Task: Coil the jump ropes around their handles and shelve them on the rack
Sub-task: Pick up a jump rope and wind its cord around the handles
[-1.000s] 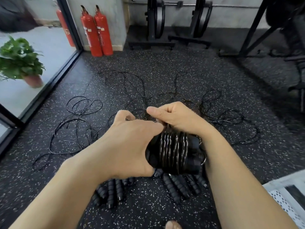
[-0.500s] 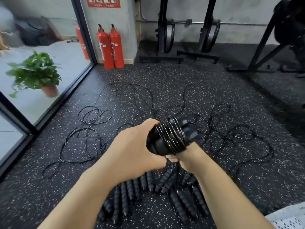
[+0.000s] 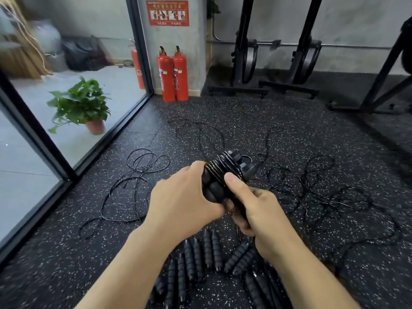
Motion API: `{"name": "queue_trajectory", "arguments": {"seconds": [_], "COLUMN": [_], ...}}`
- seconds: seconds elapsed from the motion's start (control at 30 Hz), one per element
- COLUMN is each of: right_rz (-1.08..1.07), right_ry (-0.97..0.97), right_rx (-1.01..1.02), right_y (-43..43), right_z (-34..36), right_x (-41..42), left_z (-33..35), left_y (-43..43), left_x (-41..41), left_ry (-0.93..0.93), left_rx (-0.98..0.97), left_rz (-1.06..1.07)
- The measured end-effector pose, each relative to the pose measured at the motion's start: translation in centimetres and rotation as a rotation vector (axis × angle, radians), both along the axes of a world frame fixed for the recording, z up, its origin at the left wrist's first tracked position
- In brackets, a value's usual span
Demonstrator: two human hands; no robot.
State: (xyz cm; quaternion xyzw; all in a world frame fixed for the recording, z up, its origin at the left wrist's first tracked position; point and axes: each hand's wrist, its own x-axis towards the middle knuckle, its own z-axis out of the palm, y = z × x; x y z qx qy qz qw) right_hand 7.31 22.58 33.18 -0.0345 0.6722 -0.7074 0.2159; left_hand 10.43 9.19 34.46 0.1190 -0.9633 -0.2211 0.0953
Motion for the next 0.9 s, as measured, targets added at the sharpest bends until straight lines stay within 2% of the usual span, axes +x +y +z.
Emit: {"name": "queue_trajectory", "arguments": {"seconds": [0.13,0.3,0.37,0.47,0.53,0.63,0.77,0.9], "right_rz": [-0.061,0.016,0.047,0.018,-0.005,-0.033,-0.075,-0.122], "right_ry": [0.022,0.061,0.139,0.438,0.595,0.752,0.908,1.003], "right_rx": [-0.036,0.005,0.118,0.520,0.746,0.903,0.924,0.881], "right_y": [0.0,0.2,0.2,0.6,1.0,1.2,1.1,1.8], "right_z": [0.0,0.4,0.2,-0.7,-0.6,0.7,2.0,2.1], "right_x": [-0.1,-0.1,-0.4,-0.8,-0.6,0.4,0.8,-0.3], "left_z": [0.0,0.1,0.2,0.4,0.5,0.3,-0.2,-0.1], "left_y": [-0.1,0.2,0.1,-0.6,-1.2,-1.7,-1.1,0.1], "left_x": [0.3,0.1,-0.1,-0.2,-0.2,0.0,-0.3,-0.3], "left_ry": [-0.033,-0.038,-0.018,0.008,0.010,-0.011,-0.094,-0.163], "left_rx": [0.012,0.053,0.094,0.101,0.061,-0.003,-0.199,-0.374], "left_rz": [0.022,0.141,0.187,0.262,0.298,0.319,0.262,0.097]}}
